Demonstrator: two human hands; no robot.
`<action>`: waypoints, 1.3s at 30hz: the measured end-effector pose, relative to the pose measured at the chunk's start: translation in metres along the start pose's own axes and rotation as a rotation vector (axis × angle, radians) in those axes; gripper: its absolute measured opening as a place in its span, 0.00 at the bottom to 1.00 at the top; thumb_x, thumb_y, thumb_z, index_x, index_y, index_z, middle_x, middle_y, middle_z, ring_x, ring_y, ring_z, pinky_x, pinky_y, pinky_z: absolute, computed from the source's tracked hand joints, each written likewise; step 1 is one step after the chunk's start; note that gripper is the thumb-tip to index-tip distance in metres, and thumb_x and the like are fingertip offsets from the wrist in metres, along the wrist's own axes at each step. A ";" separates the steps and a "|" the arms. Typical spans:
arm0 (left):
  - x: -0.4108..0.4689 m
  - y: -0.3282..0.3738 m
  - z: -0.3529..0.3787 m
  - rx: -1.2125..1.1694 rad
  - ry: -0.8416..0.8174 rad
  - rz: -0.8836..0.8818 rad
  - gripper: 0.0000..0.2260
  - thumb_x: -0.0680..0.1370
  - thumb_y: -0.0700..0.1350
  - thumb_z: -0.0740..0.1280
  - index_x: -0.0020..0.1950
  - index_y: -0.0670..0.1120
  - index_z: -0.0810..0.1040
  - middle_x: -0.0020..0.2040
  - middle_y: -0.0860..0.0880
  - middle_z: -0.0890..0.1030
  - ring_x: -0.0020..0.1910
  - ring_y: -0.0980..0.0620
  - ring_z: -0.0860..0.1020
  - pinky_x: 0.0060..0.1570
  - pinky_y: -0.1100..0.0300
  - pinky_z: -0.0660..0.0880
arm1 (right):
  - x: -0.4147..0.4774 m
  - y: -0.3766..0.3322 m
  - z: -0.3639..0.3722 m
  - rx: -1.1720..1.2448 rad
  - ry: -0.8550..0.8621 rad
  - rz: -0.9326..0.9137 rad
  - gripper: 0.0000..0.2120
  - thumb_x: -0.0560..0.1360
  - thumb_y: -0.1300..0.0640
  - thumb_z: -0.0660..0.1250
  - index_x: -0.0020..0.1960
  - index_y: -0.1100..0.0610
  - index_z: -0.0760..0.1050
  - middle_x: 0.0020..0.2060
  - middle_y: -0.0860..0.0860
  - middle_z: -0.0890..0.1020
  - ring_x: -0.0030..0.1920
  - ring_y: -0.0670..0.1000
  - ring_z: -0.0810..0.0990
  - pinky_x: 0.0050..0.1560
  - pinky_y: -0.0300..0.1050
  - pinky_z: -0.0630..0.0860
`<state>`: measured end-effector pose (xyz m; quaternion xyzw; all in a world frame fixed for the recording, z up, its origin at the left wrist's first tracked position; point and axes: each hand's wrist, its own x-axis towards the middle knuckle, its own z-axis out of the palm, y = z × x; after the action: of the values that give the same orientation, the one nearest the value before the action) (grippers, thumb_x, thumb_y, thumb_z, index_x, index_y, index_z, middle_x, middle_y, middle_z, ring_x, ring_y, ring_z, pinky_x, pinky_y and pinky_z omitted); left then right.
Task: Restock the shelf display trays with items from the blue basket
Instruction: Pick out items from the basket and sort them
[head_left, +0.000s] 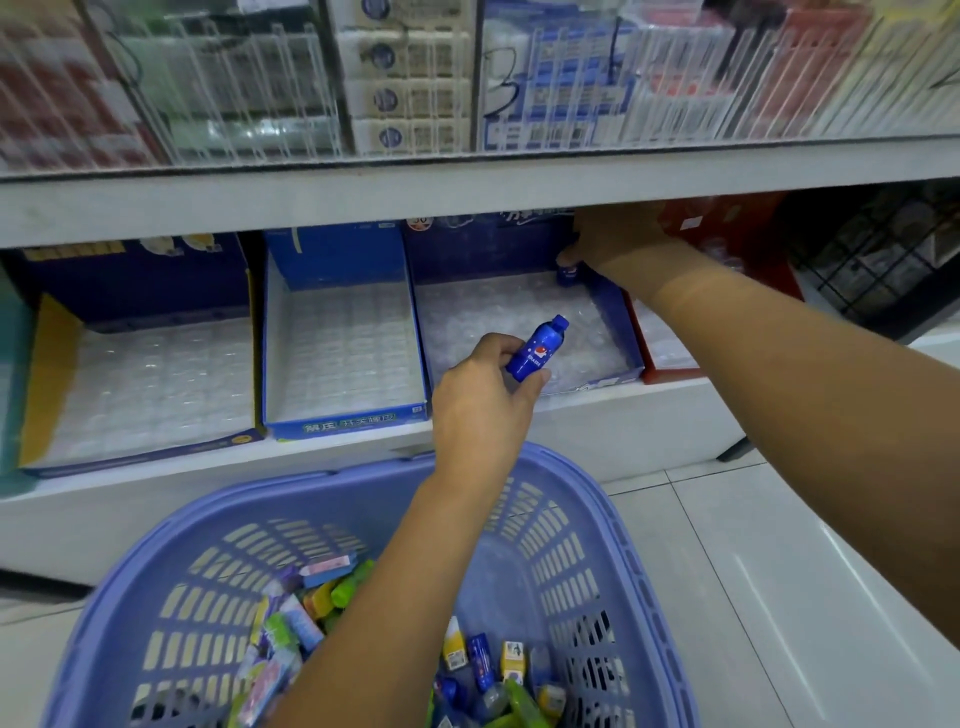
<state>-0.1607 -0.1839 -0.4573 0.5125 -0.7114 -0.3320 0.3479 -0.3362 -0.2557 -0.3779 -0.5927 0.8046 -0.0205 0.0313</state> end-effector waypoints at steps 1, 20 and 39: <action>0.000 0.001 0.000 0.001 -0.002 -0.004 0.14 0.72 0.51 0.72 0.56 0.51 0.77 0.47 0.56 0.82 0.43 0.56 0.79 0.41 0.62 0.74 | -0.001 0.000 -0.004 -0.006 -0.002 -0.009 0.18 0.77 0.55 0.63 0.62 0.63 0.72 0.59 0.62 0.76 0.60 0.63 0.74 0.59 0.55 0.71; -0.003 0.005 0.001 0.051 0.038 0.019 0.14 0.73 0.51 0.71 0.57 0.48 0.76 0.46 0.53 0.84 0.43 0.52 0.80 0.38 0.62 0.69 | -0.094 -0.014 0.006 1.108 -0.207 0.160 0.05 0.71 0.65 0.71 0.46 0.62 0.78 0.46 0.63 0.82 0.38 0.50 0.82 0.41 0.35 0.80; -0.008 -0.004 -0.002 0.220 -0.109 0.259 0.15 0.81 0.46 0.59 0.64 0.44 0.77 0.65 0.49 0.77 0.68 0.53 0.71 0.68 0.61 0.65 | 0.008 0.009 0.006 0.390 -0.063 -0.136 0.17 0.75 0.57 0.67 0.64 0.56 0.73 0.60 0.55 0.78 0.59 0.56 0.75 0.60 0.46 0.72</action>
<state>-0.1547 -0.1771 -0.4608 0.4328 -0.8213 -0.2317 0.2905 -0.3463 -0.2603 -0.3843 -0.6286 0.7421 -0.1594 0.1694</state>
